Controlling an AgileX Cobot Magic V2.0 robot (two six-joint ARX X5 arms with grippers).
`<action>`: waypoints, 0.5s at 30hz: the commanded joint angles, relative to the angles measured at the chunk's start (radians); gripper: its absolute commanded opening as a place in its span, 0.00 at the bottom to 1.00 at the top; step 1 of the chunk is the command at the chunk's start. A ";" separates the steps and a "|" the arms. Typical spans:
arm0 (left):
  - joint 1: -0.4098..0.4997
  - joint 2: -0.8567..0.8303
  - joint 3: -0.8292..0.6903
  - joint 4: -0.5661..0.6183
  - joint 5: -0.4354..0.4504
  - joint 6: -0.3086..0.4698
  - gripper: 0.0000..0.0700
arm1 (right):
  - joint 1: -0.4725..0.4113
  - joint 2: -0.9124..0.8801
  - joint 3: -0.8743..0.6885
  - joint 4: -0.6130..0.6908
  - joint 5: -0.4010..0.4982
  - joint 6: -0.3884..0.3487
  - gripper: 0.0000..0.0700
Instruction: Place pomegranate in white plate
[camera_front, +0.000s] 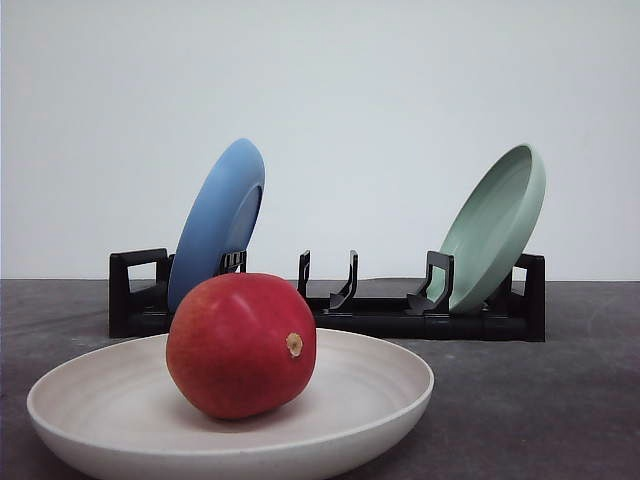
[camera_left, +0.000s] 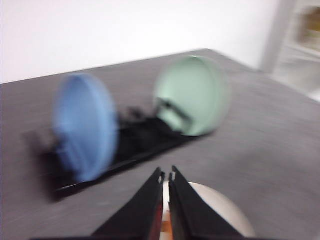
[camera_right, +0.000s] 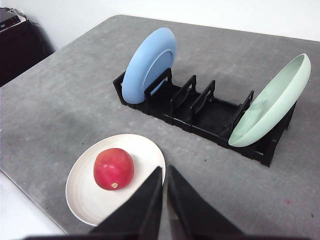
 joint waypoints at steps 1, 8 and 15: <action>0.105 -0.004 -0.024 0.022 0.029 0.035 0.00 | 0.010 0.003 0.007 0.018 0.001 -0.006 0.01; 0.524 -0.090 -0.232 0.234 0.255 0.190 0.00 | 0.010 0.003 0.008 0.026 0.001 -0.006 0.01; 0.788 -0.222 -0.483 0.440 0.274 0.186 0.00 | 0.010 0.003 0.008 0.026 0.001 -0.006 0.01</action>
